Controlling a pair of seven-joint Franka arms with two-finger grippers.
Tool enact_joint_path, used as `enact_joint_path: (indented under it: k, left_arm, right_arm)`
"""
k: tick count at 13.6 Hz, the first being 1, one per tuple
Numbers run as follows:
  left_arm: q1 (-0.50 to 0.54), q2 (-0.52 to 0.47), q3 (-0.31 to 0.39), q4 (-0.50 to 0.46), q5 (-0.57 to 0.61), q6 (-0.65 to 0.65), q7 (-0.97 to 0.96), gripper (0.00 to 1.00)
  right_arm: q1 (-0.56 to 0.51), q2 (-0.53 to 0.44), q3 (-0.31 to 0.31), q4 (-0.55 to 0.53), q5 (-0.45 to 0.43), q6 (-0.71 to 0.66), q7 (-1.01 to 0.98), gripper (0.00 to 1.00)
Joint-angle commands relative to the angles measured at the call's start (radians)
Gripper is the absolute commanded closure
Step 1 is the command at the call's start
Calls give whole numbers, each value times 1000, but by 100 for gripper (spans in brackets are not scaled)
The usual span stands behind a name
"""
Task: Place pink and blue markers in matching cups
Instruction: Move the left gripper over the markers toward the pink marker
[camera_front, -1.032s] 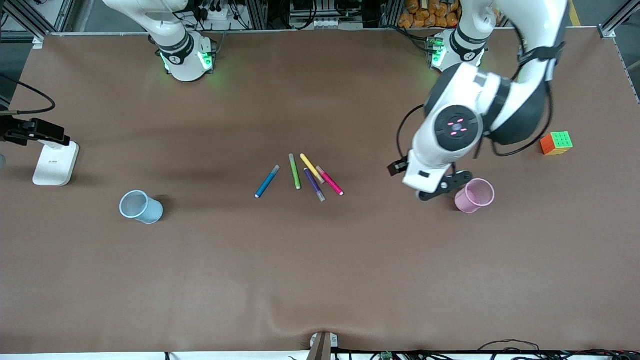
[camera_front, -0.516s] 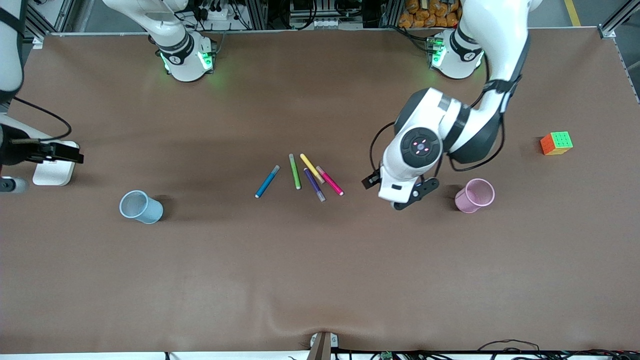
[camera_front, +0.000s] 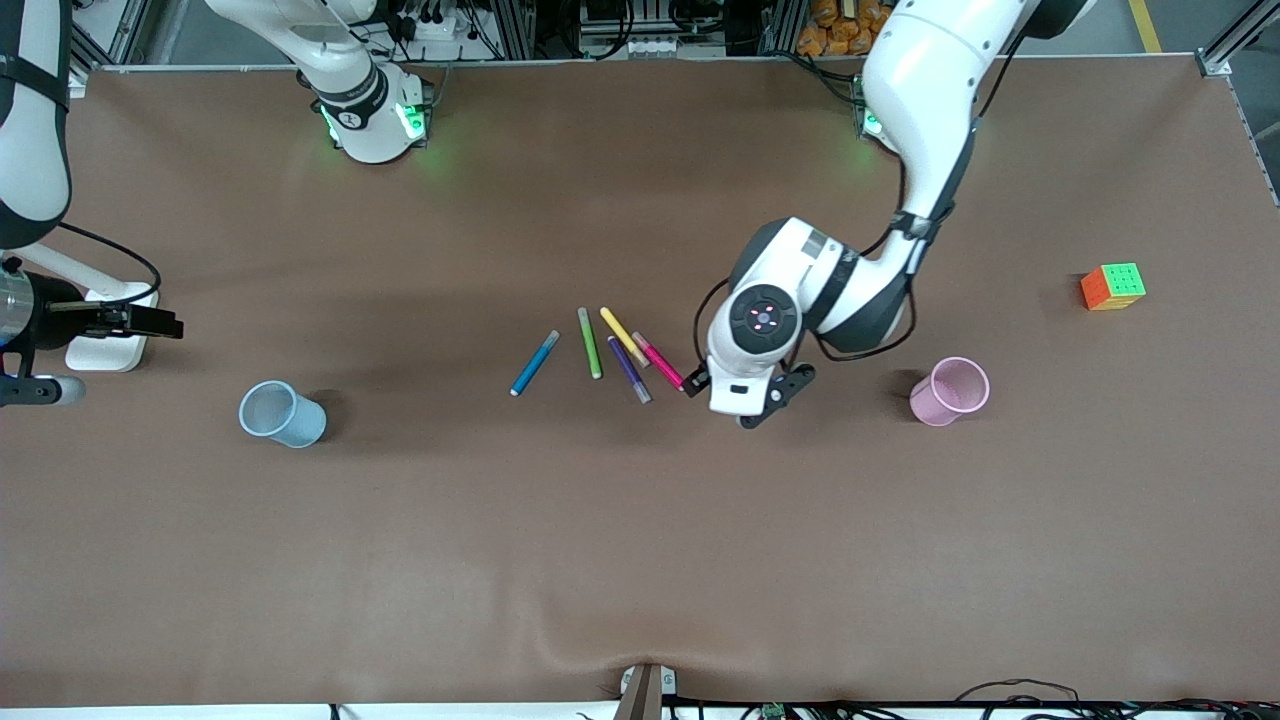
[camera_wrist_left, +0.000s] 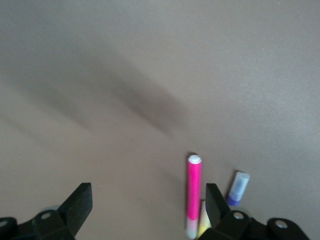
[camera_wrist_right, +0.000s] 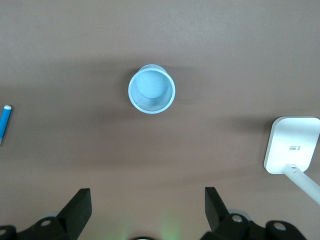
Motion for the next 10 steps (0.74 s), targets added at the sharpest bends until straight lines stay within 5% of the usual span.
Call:
enact_joint_path:
  k: [1, 10]
  left_arm:
    - [-41, 33, 10, 20, -3, 53, -71, 0]
    - [-118, 133, 33, 29, 26, 197, -159, 0]
  right_arm:
    - [7, 6, 11, 18, 50, -17, 75, 0]
    - [136, 39, 13, -10, 108, 29, 235, 0]
